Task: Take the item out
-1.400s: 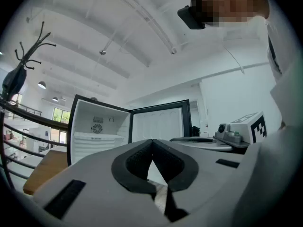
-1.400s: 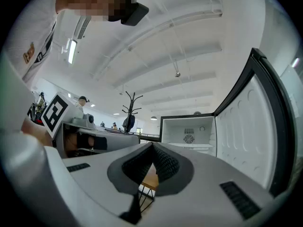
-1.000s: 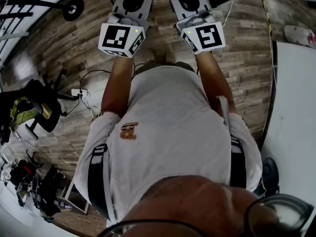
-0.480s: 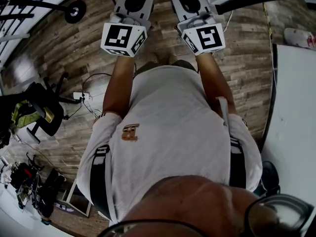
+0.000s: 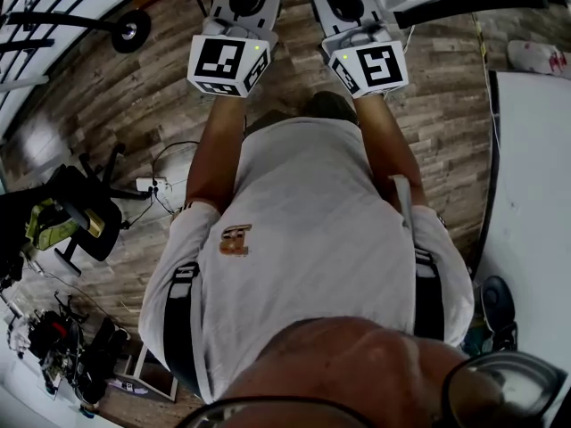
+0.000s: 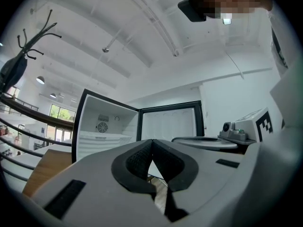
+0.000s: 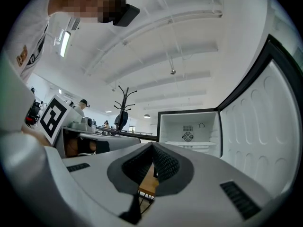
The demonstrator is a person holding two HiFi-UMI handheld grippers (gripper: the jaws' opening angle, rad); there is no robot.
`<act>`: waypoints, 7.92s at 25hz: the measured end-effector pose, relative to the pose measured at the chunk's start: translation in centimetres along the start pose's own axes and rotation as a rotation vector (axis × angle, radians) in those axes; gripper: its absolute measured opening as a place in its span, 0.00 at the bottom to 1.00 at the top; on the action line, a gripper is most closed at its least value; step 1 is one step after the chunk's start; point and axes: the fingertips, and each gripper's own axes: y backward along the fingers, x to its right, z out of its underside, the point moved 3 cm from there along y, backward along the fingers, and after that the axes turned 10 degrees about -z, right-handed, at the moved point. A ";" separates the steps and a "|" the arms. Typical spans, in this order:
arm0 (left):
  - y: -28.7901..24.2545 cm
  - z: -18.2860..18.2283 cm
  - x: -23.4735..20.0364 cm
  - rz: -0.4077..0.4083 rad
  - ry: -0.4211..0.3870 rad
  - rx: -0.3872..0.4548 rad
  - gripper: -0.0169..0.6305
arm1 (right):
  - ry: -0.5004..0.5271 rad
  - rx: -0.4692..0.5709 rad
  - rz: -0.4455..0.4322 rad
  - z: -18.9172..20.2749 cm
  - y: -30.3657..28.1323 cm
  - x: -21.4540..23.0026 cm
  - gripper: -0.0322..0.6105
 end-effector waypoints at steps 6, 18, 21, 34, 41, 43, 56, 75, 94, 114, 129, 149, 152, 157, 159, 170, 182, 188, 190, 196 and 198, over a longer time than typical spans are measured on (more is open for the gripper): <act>-0.7 0.1 -1.9 0.004 -0.004 -0.002 0.05 | 0.004 -0.006 0.014 0.2 -1.6 0.1 0.10; -3.9 1.6 -3.2 0.013 -0.012 -0.023 0.05 | -0.006 -0.001 0.035 1.7 -3.3 2.9 0.10; -5.5 1.9 -3.7 0.013 -0.011 -0.027 0.05 | -0.011 0.004 0.041 2.2 -4.0 4.4 0.10; -16.0 3.9 -8.5 -0.021 -0.021 -0.056 0.05 | -0.020 -0.011 0.054 5.2 -11.0 13.9 0.10; -24.0 6.0 -11.4 -0.042 0.001 -0.095 0.05 | -0.055 -0.041 0.091 8.0 -15.4 21.1 0.10; -26.3 6.8 -12.4 -0.051 0.023 -0.112 0.05 | -0.076 -0.054 0.103 9.1 -16.7 23.2 0.10; -36.3 11.3 -16.0 -0.126 0.063 -0.196 0.05 | -0.199 -0.094 0.139 14.6 -21.5 31.9 0.10; -46.6 14.9 -17.1 -0.238 0.118 -0.268 0.05 | -0.283 -0.115 0.111 18.1 -23.0 39.2 0.10; -49.1 19.5 -23.0 -0.283 0.538 -0.405 0.06 | -0.786 0.013 0.343 24.1 -26.1 41.7 0.11; -52.4 23.1 -25.3 -0.196 1.070 -0.541 0.19 | -1.116 0.147 0.505 28.6 -27.3 44.2 0.24; -54.2 24.3 -25.3 -0.140 1.262 -0.573 0.21 | -1.283 0.251 0.609 30.1 -28.2 46.1 0.25; -54.7 25.4 -24.7 -0.189 1.390 -0.709 0.22 | -1.399 0.263 0.667 31.9 -28.0 46.9 0.25; -54.9 25.3 -24.7 -0.225 1.366 -0.747 0.22 | -1.411 0.253 0.693 32.1 -27.9 46.9 0.25; -55.2 24.8 -24.7 -0.274 1.349 -0.782 0.27 | -1.413 0.239 0.714 32.1 -27.9 47.1 0.25; -55.1 24.9 -24.8 -0.303 1.338 -0.792 0.31 | -1.413 0.238 0.720 32.2 -27.8 47.2 0.25; -55.8 25.3 -24.7 -0.275 1.393 -0.765 0.31 | -1.426 0.258 0.726 32.3 -27.8 47.4 0.25; -55.8 25.8 -24.7 -0.236 1.445 -0.762 0.20 | -1.426 0.260 0.682 31.4 -28.3 46.9 0.21; -56.0 25.7 -24.6 -0.186 1.453 -0.754 0.16 | -1.437 0.266 0.658 31.3 -28.9 47.2 0.20; -55.8 26.1 -24.9 -0.194 1.429 -0.765 0.16 | -1.437 0.269 0.650 31.2 -29.1 47.3 0.20; -55.8 26.3 -25.0 -0.189 1.429 -0.769 0.09 | -1.437 0.277 0.640 31.2 -29.2 47.2 0.20; -55.8 26.2 -24.8 -0.176 1.438 -0.769 0.09 | -1.437 0.281 0.634 31.2 -29.3 47.4 0.19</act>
